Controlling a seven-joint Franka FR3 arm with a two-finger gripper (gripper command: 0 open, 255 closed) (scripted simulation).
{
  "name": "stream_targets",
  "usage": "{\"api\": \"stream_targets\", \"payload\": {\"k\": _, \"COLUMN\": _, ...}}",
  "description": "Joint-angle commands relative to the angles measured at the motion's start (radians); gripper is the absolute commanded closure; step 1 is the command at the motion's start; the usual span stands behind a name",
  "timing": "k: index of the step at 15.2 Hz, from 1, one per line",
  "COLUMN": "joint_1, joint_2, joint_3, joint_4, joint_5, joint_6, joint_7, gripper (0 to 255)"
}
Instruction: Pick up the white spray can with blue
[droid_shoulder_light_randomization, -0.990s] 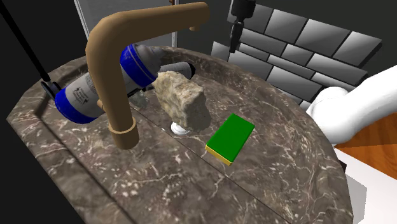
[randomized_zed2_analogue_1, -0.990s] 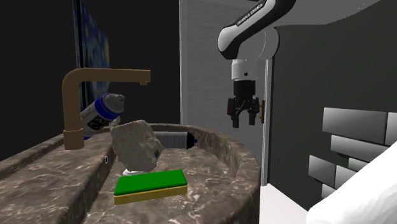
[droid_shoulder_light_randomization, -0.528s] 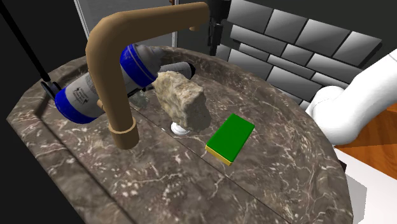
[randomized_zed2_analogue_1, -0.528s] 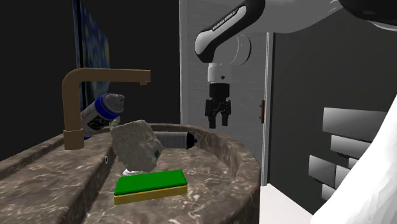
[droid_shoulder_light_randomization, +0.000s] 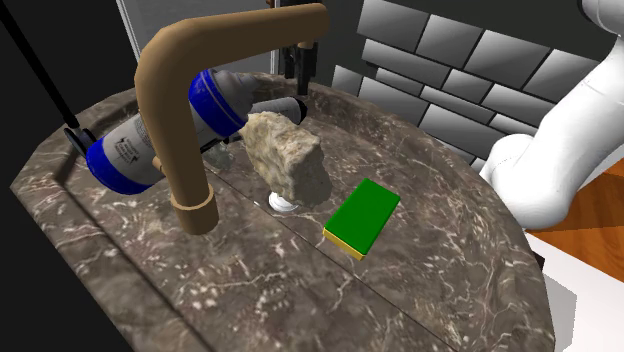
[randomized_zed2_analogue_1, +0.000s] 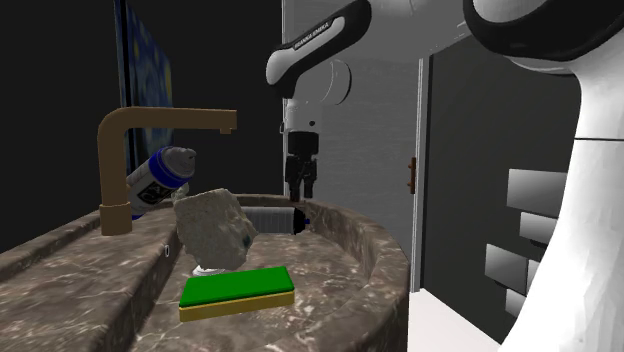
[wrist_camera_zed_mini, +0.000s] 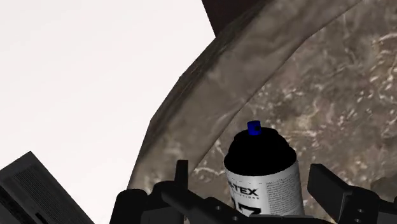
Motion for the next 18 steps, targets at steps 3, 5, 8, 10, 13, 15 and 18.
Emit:
{"api": "stream_targets", "payload": {"k": 3, "joint_1": 0.045, "joint_2": 0.084, "joint_3": 0.042, "joint_4": 0.087, "joint_5": 0.014, "joint_6": -0.01, "joint_7": -0.078, "gripper": 0}}
{"api": "stream_targets", "payload": {"k": 5, "joint_1": 0.066, "joint_2": 0.121, "joint_3": 0.064, "joint_4": 0.131, "joint_5": 0.017, "joint_6": -0.02, "joint_7": -0.114, "gripper": 0}}
{"api": "stream_targets", "payload": {"k": 8, "joint_1": 0.069, "joint_2": 0.124, "joint_3": 0.067, "joint_4": 0.108, "joint_5": 0.018, "joint_6": 0.006, "joint_7": -0.12, "gripper": 0}}
{"api": "stream_targets", "payload": {"k": 10, "joint_1": 0.069, "joint_2": 0.124, "joint_3": 0.067, "joint_4": 0.081, "joint_5": 0.018, "joint_6": 0.033, "joint_7": -0.123, "gripper": 0}}
{"api": "stream_targets", "payload": {"k": 13, "joint_1": 0.069, "joint_2": 0.127, "joint_3": 0.067, "joint_4": 0.036, "joint_5": 0.019, "joint_6": 0.08, "joint_7": -0.126, "gripper": 0}}
{"api": "stream_targets", "payload": {"k": 15, "joint_1": 0.069, "joint_2": 0.126, "joint_3": 0.067, "joint_4": 0.036, "joint_5": 0.019, "joint_6": 0.08, "joint_7": -0.126, "gripper": 0}}
{"api": "stream_targets", "payload": {"k": 18, "joint_1": 0.069, "joint_2": 0.126, "joint_3": 0.067, "joint_4": 0.033, "joint_5": 0.019, "joint_6": 0.083, "joint_7": -0.127, "gripper": 255}}
